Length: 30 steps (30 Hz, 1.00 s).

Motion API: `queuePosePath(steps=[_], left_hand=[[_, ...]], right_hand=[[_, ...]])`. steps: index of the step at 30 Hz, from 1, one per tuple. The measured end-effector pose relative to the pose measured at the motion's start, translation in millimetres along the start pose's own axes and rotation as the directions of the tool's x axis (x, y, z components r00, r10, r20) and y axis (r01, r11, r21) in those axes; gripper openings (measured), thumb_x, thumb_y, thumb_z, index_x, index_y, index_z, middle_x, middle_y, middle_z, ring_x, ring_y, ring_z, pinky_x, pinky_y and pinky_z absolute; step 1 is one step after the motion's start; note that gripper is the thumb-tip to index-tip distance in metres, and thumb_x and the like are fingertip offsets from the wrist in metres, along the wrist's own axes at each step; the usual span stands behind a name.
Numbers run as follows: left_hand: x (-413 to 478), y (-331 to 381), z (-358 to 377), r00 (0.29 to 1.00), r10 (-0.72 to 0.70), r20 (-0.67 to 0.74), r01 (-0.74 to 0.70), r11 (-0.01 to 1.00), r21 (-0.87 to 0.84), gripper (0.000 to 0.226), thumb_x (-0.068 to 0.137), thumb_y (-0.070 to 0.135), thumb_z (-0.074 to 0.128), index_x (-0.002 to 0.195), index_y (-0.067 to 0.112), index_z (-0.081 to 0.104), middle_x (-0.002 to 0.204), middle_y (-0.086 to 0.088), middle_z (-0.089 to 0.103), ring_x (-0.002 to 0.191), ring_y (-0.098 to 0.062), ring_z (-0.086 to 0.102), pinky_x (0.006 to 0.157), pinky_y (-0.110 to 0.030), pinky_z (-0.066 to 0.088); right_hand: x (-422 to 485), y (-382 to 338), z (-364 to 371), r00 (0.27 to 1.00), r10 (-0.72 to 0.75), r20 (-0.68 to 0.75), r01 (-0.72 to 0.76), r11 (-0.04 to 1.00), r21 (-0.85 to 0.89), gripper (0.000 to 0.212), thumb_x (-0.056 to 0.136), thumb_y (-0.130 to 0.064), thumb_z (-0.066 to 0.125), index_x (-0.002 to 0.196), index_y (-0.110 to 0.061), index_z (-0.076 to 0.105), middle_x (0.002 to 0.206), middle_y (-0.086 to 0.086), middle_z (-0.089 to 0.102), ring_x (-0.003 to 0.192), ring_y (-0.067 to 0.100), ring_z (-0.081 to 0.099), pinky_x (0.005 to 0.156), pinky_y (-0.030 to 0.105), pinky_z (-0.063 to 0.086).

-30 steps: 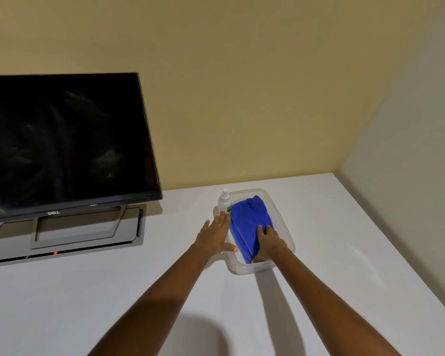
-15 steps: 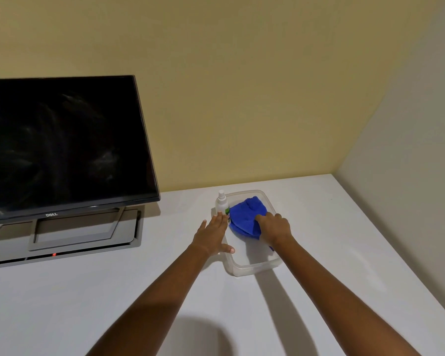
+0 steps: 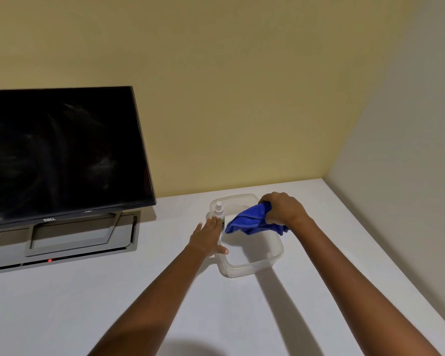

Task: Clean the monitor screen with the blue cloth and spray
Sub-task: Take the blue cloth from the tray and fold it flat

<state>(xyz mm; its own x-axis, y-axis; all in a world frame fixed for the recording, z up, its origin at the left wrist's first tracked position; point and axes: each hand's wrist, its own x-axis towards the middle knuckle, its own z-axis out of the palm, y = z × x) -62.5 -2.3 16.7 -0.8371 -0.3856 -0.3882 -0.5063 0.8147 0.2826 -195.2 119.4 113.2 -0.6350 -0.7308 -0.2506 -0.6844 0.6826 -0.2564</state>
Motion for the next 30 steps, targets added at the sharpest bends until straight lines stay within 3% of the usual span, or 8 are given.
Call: queuePosePath(steps=[3, 5, 9, 14, 19, 24, 27, 30], left_hand=[[-3, 0, 1, 0.999, 0.021, -0.034, -0.023, 0.997, -0.068, 0.087, 0.087, 0.036, 0.056, 0.146, 0.009, -0.002, 0.158, -0.008, 0.0, 0.146, -0.021, 0.0, 0.118, -0.039, 0.002], [-6, -2, 1, 0.99, 0.008, -0.14, -0.044, 0.967, -0.252, 0.082, 0.088, 0.037, 0.054, 0.147, 0.013, 0.003, 0.156, -0.009, 0.014, 0.144, -0.023, 0.011, 0.116, -0.039, 0.011], [-14, -12, -8, 0.888, -0.175, -0.426, -0.196, 0.694, -0.693, 0.053, 0.09, 0.024, 0.055, 0.138, 0.012, 0.035, 0.139, -0.009, 0.047, 0.131, -0.024, 0.041, 0.102, -0.027, 0.034], [-34, -38, -29, 0.774, -0.238, -0.586, -0.389, 0.552, -0.738, 0.017, 0.088, 0.001, 0.051, 0.091, 0.017, 0.057, 0.089, 0.008, 0.06, 0.09, -0.02, 0.054, 0.07, 0.004, 0.036], [-65, -67, -53, 0.754, -0.268, -0.6, -0.396, 0.544, -0.74, 0.012, 0.089, 0.003, 0.053, 0.087, 0.013, 0.056, 0.086, -0.004, 0.061, 0.089, -0.024, 0.054, 0.087, -0.031, 0.041], [-97, -90, -77, 0.755, -0.258, -0.602, -0.406, 0.537, -0.739, 0.007, 0.091, 0.012, 0.052, 0.089, 0.008, 0.057, 0.083, -0.007, 0.061, 0.081, -0.021, 0.056, 0.073, -0.03, 0.043], [-115, -100, -85, 0.775, -0.209, -0.597, -0.341, 0.657, -0.672, 0.01, 0.09, 0.021, 0.055, 0.082, 0.015, 0.06, 0.079, -0.003, 0.062, 0.077, -0.018, 0.057, 0.072, -0.028, 0.045], [-130, -110, -85, 0.818, -0.1, -0.567, -0.259, 0.815, -0.518, 0.014, 0.088, 0.021, 0.056, 0.089, 0.008, 0.063, 0.084, -0.009, 0.063, 0.078, -0.019, 0.057, 0.075, -0.032, 0.046]], right_hand=[[-11, -1, -17, 1.0, 0.014, 0.002, -0.015, 0.98, 0.198, 0.04, 0.074, -0.002, 0.053, 0.11, -0.018, 0.06, 0.092, 0.004, 0.057, 0.056, 0.02, 0.053, 0.044, 0.024, 0.044], [-18, 1, -28, 1.0, 0.011, 0.022, -0.017, 0.945, 0.328, 0.038, 0.072, -0.001, 0.057, 0.104, -0.02, 0.061, 0.088, 0.004, 0.057, 0.059, 0.023, 0.057, 0.04, 0.024, 0.045], [-29, 2, -42, 0.995, -0.073, 0.062, 0.024, 0.821, 0.571, 0.032, 0.071, 0.004, 0.063, 0.096, -0.017, 0.065, 0.086, 0.005, 0.061, 0.071, 0.021, 0.058, 0.052, 0.025, 0.049], [-38, -5, -28, 0.971, -0.176, 0.161, -0.002, 0.669, 0.743, 0.035, 0.073, 0.006, 0.066, 0.1, -0.017, 0.064, 0.093, 0.006, 0.063, 0.079, 0.019, 0.06, 0.066, 0.023, 0.051], [-41, -30, 4, 0.94, -0.268, 0.212, -0.01, 0.599, 0.801, 0.042, 0.072, 0.007, 0.066, 0.105, -0.017, 0.062, 0.101, 0.006, 0.062, 0.088, 0.02, 0.06, 0.078, 0.026, 0.051], [-45, -76, 38, 0.901, -0.328, 0.283, 0.047, 0.724, 0.688, 0.055, 0.076, 0.003, 0.065, 0.123, -0.021, 0.049, 0.113, 0.007, 0.056, 0.097, 0.022, 0.056, 0.081, 0.029, 0.048], [-50, -110, 54, 0.885, -0.383, 0.267, 0.138, 0.762, 0.633, 0.06, 0.081, -0.006, 0.066, 0.133, -0.021, 0.04, 0.116, 0.003, 0.051, 0.106, 0.021, 0.053, 0.093, 0.032, 0.046], [-57, -146, 63, 0.917, -0.387, 0.092, 0.225, 0.695, 0.683, 0.06, 0.086, -0.026, 0.065, 0.138, -0.023, 0.035, 0.127, 0.002, 0.05, 0.121, 0.018, 0.047, 0.099, 0.029, 0.041]])
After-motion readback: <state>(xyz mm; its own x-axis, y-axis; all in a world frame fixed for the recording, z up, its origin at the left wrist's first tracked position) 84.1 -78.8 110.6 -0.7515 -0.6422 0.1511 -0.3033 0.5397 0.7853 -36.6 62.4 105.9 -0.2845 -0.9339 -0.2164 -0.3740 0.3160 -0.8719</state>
